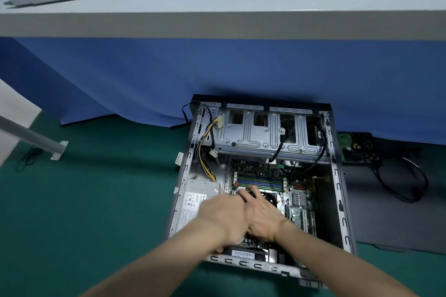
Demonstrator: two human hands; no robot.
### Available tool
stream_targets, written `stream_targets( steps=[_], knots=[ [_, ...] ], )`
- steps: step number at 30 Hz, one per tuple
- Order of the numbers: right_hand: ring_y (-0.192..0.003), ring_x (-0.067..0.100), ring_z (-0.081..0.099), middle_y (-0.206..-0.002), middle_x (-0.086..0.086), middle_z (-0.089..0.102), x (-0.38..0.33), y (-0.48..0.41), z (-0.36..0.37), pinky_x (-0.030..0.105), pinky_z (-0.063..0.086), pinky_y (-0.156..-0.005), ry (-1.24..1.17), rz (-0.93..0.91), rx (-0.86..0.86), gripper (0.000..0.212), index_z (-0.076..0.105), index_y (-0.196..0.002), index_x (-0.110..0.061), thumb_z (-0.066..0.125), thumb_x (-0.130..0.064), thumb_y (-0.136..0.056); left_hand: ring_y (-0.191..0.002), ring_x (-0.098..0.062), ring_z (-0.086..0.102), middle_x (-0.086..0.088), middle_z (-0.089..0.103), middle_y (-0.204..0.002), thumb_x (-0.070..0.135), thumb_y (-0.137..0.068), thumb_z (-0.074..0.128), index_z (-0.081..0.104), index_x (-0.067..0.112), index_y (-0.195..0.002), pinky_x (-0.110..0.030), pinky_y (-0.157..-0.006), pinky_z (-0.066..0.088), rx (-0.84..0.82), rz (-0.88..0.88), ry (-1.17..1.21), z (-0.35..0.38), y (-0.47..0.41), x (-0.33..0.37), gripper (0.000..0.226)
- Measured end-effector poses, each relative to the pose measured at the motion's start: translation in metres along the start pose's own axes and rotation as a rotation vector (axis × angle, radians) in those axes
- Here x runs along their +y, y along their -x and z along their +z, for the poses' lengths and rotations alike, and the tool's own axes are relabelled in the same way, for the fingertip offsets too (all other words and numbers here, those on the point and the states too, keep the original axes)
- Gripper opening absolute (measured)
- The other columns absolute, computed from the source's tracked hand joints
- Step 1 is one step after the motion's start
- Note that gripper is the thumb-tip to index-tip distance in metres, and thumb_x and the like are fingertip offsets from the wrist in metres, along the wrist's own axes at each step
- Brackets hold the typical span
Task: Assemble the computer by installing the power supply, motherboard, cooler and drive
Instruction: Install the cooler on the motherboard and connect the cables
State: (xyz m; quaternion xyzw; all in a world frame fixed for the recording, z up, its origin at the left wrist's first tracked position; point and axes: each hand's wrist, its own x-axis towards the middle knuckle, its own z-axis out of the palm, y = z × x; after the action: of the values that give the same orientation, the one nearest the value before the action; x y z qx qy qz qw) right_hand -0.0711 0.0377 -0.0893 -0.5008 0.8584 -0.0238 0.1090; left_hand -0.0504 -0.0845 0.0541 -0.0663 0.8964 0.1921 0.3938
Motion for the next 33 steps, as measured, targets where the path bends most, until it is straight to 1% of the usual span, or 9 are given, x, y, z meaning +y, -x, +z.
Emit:
stream_targets(
  steps=[3,5,10,14,18,21,25,29,33],
  knots=[
    [-0.099,0.023,0.054,-0.091,-0.003,0.063,0.0,0.001,-0.004,0.049,0.046,-0.093,0.033,-0.019,-0.056,0.044,0.069,-0.087,-0.018,0.032,-0.04,-0.096,-0.04,-0.018,0.059,-0.019,0.062,-0.075,0.029,-0.098,0.047,0.044,0.001,-0.091,-0.022,-0.04,0.046,-0.324,-0.435,0.812,-0.009,0.0,-0.009,0.029],
    [-0.109,0.028,0.047,-0.102,0.002,0.06,0.001,0.0,-0.001,0.054,0.035,-0.101,-0.012,-0.026,-0.119,0.051,0.065,-0.101,-0.013,0.023,-0.041,-0.1,-0.032,-0.01,0.047,-0.009,0.055,-0.067,0.015,-0.096,0.051,0.043,0.007,-0.1,-0.015,-0.032,0.035,-0.338,-0.459,0.802,-0.004,0.002,-0.009,0.012],
    [-0.102,0.028,0.047,-0.096,0.005,0.059,0.001,-0.001,-0.001,0.052,0.035,-0.098,-0.028,0.003,-0.106,0.056,0.063,-0.097,-0.012,0.016,-0.043,-0.101,-0.1,-0.024,0.058,-0.007,0.059,-0.11,0.017,-0.094,0.053,0.051,0.011,-0.117,-0.033,-0.08,0.042,-0.011,0.014,-0.455,0.004,0.003,-0.016,0.024],
    [-0.108,0.036,0.046,-0.101,0.012,0.06,0.001,-0.003,-0.004,0.061,0.031,-0.099,-0.078,-0.028,-0.149,0.062,0.065,-0.095,-0.004,0.012,-0.035,-0.087,-0.063,-0.017,0.047,-0.004,0.063,-0.087,0.001,-0.092,0.048,0.064,0.01,-0.095,-0.03,-0.063,0.036,0.041,0.521,-1.003,0.018,0.015,-0.007,0.019],
    [-0.111,0.031,0.047,-0.101,0.005,0.062,0.003,0.0,0.002,0.057,0.033,-0.1,-0.025,-0.036,-0.107,0.044,0.064,-0.098,-0.011,0.03,-0.039,-0.098,-0.062,-0.017,0.058,-0.004,0.063,-0.071,0.045,-0.097,0.045,0.054,0.01,-0.101,-0.025,-0.054,0.038,0.014,-0.063,0.109,0.007,0.005,-0.019,0.036],
    [-0.11,0.029,0.048,-0.1,0.003,0.061,0.001,-0.001,-0.001,0.054,0.034,-0.101,-0.023,-0.018,-0.095,0.055,0.065,-0.1,-0.013,0.018,-0.042,-0.099,-0.04,-0.012,0.049,-0.008,0.059,-0.064,0.03,-0.097,0.051,0.043,0.005,-0.113,-0.019,-0.037,0.036,-0.168,-0.409,0.779,0.005,0.004,-0.018,0.03],
    [-0.104,0.028,0.049,-0.096,0.003,0.06,0.001,-0.002,-0.001,0.05,0.037,-0.098,-0.007,0.001,-0.069,0.055,0.063,-0.099,-0.013,0.016,-0.043,-0.101,-0.094,-0.023,0.06,-0.005,0.062,-0.106,0.019,-0.095,0.052,0.054,0.015,-0.105,-0.029,-0.069,0.036,0.108,-0.027,-0.283,0.009,0.005,-0.02,0.011],
    [-0.11,0.031,0.046,-0.101,0.005,0.059,0.0,-0.003,-0.002,0.054,0.032,-0.101,-0.037,-0.019,-0.119,0.057,0.063,-0.1,-0.011,0.014,-0.042,-0.098,-0.089,-0.024,0.062,-0.004,0.065,-0.098,0.0,-0.09,0.05,0.064,0.011,-0.097,-0.026,-0.053,0.024,0.043,0.488,-1.074,0.009,0.007,-0.025,0.019],
    [-0.101,0.027,0.056,-0.088,-0.002,0.064,0.001,0.002,-0.004,0.05,0.046,-0.092,0.043,-0.065,-0.017,0.039,0.069,-0.082,-0.018,0.038,-0.038,-0.095,-0.073,-0.025,0.066,-0.01,0.066,-0.081,0.035,-0.099,0.044,0.055,0.006,-0.102,-0.024,-0.051,0.036,0.034,0.062,-0.077,0.006,0.004,-0.021,0.031]
  ],
)
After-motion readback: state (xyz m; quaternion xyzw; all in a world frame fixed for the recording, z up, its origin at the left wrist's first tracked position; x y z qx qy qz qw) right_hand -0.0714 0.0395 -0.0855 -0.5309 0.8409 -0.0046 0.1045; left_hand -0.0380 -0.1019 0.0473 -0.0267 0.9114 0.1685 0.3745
